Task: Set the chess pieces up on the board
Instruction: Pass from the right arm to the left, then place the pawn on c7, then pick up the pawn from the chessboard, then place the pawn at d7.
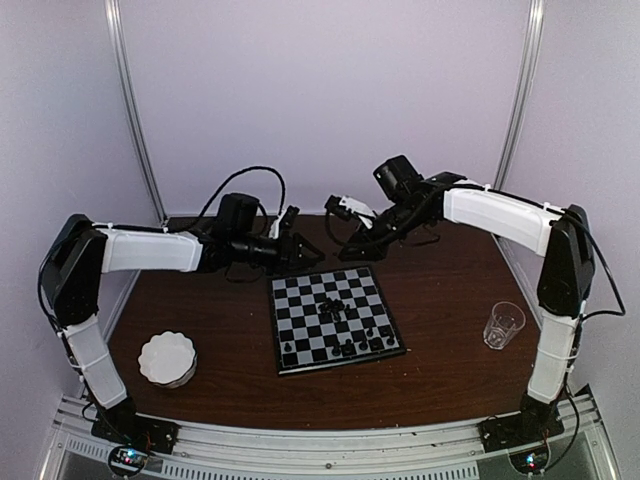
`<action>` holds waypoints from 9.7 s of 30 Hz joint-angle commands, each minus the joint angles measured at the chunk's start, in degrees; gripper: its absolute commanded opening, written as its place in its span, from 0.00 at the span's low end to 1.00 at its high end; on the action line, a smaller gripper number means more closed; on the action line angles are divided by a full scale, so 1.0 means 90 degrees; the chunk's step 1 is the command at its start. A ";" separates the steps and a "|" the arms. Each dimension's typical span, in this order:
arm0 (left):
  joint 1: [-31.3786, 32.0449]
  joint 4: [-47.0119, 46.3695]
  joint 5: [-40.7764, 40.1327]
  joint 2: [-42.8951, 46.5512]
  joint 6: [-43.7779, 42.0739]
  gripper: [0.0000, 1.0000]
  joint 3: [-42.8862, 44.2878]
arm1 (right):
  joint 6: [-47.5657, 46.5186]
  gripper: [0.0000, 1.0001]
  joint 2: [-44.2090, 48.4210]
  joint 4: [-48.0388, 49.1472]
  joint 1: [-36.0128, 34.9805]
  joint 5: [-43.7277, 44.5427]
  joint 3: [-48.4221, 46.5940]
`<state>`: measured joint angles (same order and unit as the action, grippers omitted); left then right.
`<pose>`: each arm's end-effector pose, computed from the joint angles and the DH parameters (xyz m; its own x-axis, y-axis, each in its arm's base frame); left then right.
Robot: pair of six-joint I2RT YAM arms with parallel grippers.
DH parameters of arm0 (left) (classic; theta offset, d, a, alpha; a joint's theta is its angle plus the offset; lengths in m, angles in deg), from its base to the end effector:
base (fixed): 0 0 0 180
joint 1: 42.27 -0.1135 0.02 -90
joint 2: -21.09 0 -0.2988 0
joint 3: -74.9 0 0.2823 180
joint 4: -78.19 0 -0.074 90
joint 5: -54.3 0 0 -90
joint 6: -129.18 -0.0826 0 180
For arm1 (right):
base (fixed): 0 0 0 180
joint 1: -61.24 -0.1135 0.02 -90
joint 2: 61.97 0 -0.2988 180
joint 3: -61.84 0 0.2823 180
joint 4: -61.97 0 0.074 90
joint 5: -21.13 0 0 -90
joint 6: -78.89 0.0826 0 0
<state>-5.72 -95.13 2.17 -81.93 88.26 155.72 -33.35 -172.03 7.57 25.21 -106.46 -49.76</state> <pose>0.3478 -0.3210 0.2307 -0.9357 -0.0489 -0.3495 0.2976 0.4230 -0.8558 0.3657 0.3283 0.2906 -0.3076 -0.5946 -0.7429 -0.9511 0.2152 0.2216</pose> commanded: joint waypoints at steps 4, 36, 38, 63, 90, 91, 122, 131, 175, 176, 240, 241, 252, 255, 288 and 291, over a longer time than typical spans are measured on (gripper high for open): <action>-0.0040 -0.3763 0.1155 -0.0612 0.2667 0.44 -0.0459 | 0.0021 0.08 0.0139 0.0011 -0.0027 -0.0539 0.0384; 0.0174 -0.3550 0.1498 -0.0963 0.3062 0.33 -0.0264 | 0.0369 0.08 0.0163 0.0278 -0.0061 -0.0444 0.0122; 0.0185 -0.3575 0.1510 -0.0958 0.3076 0.30 -0.0254 | 0.0388 0.08 0.0141 0.0273 -0.0067 -0.0411 0.0093; 0.0162 -0.4244 0.1381 -0.1122 0.3553 0.18 -0.0463 | 0.0119 0.09 0.0249 0.0202 -0.0069 -0.0823 0.0377; 0.0111 -0.4280 0.1281 -0.1125 0.3554 0.08 -0.0557 | 0.0106 0.20 0.0258 0.0121 -0.0142 -0.0845 0.0402; 0.0099 -0.4227 0.1267 -0.1107 0.3486 0.07 -0.0549 | 0.0060 0.24 0.0310 0.0023 -0.0134 -0.0830 0.0402; 0.2573 0.3953 -0.3637 -0.1642 -0.4661 0.08 0.2798 | -0.0336 0.54 0.3877 0.1167 0.2475 -0.0587 0.4395; 0.2580 0.3984 -0.3790 -0.2139 -0.4672 0.08 0.3183 | -0.0381 0.54 0.3702 0.1137 0.2475 -0.0647 0.4358; 0.2667 0.4273 -0.3545 -0.2784 -0.4431 0.20 0.3661 | -0.0410 0.54 0.3577 0.1052 0.2480 -0.0697 0.4308; 0.2661 0.4278 -0.3541 -0.2762 -0.4415 0.21 0.3662 | -0.0401 0.54 0.3575 0.1057 0.2480 -0.0697 0.4299; -0.0136 0.3952 -0.3012 0.0041 -0.2665 0.37 0.2119 | -0.0930 0.33 -0.1641 -0.0986 -0.0411 0.1529 -0.0322; -0.0136 0.3953 -0.3014 0.0036 -0.2669 0.37 0.2117 | -0.0916 0.33 -0.1659 -0.0977 -0.0419 0.1527 -0.0337; -0.0136 0.3950 -0.2972 0.0041 -0.2673 0.37 0.2119 | -0.0840 0.24 -0.1813 -0.1040 -0.0458 0.1454 -0.0543; -0.0140 0.3951 -0.2959 0.0039 -0.2670 0.37 0.2119 | -0.0832 0.18 -0.1814 -0.1054 -0.0459 0.1451 -0.0556; -0.0138 0.3921 -0.2849 -0.0009 -0.2663 0.37 0.2119 | -0.1121 0.06 -0.0476 -0.0551 -0.1259 0.1454 0.0926; -0.0145 0.3921 -0.2847 0.0011 -0.2661 0.37 0.2119 | -0.1168 0.06 -0.0628 -0.0603 -0.1363 0.1531 0.0898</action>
<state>-6.63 -57.05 -24.10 -82.08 63.80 175.00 -42.82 -175.85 1.82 13.62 -93.54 -41.81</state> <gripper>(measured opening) 0.374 0.069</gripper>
